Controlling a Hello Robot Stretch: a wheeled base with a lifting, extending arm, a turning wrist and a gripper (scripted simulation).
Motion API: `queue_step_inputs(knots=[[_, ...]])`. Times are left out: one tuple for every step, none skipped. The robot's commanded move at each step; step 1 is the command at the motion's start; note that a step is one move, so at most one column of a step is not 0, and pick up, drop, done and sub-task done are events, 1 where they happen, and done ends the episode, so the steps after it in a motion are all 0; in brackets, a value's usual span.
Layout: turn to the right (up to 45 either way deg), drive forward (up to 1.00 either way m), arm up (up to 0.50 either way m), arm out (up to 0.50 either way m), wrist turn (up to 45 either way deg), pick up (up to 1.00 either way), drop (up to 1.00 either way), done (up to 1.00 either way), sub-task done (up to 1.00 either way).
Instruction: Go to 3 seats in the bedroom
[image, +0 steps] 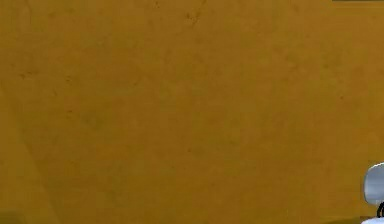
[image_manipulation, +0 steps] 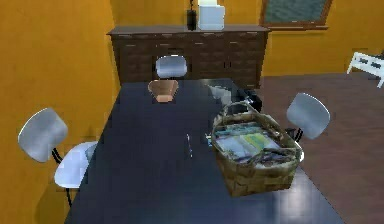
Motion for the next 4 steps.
queue_step_inputs(knots=[[30.0,0.0,0.0,0.0,0.0,0.0,0.0,0.0,0.0],[0.0,0.1,0.0,0.0,0.0,0.0,0.0,0.0,0.0],[33.0,0.0,0.0,0.0,0.0,0.0,0.0,0.0,0.0],[0.0,0.0,0.0,0.0,0.0,0.0,0.0,1.0,0.0]])
